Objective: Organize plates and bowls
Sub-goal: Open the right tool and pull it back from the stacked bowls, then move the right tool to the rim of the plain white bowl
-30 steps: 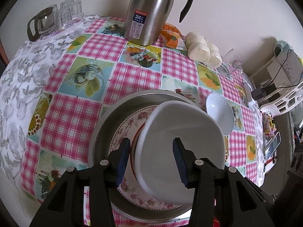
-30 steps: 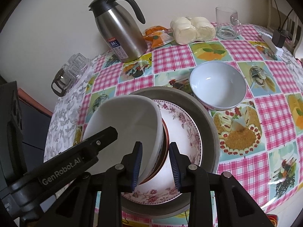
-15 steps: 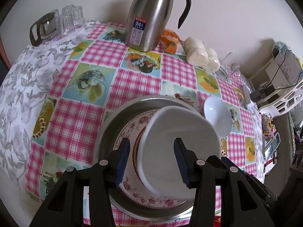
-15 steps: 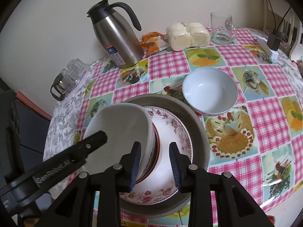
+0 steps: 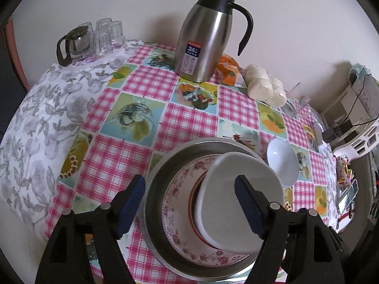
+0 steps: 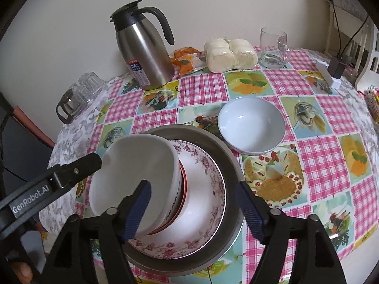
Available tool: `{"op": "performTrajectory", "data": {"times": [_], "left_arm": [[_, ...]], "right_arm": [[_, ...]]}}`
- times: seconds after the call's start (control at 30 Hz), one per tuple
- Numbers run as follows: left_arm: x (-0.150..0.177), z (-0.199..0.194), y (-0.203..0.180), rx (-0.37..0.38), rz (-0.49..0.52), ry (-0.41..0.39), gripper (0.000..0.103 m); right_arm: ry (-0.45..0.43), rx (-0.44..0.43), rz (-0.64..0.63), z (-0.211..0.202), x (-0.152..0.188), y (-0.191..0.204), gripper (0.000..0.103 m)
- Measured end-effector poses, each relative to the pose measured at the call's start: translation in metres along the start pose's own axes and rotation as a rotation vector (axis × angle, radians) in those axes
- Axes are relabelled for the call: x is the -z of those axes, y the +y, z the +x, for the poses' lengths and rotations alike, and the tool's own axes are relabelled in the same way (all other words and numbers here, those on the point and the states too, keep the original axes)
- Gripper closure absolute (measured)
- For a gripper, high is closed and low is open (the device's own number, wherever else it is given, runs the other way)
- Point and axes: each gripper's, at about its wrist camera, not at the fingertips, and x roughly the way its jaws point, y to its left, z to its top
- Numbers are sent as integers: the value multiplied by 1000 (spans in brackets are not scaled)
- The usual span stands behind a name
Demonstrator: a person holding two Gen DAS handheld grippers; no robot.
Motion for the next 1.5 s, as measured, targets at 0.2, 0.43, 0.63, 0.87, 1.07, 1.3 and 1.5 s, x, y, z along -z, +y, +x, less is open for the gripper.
{"op": "performTrajectory", "data": {"times": [0.2,0.43,0.63,0.87,1.07,1.3,1.5], "left_arm": [[0,1,2,-33,7,-15,16],[1,2,3,-63,10,-14,7],[1,0,4,-88,9,-35,7],[2,-1,1,-100,13,-40,7],[2,-7,-2,-107,8,-63,7],[5,-13,-17,-100,25,-96,7],[6,-17,-37,-86,61,-123,7]], "right_arm": [[-14,8,-12,-1,0,-1,13],[-25,12,-11,-2,-1,-3,0],[-33,18,-10,-3,-1,-5,0],[-36,14,-14,-6,-1,-9,0],[-42,12,-7,-10,-2,-16,0],[-58,19,12,-19,-5,-32,0],[-74,23,55,-27,-8,-54,0]]}}
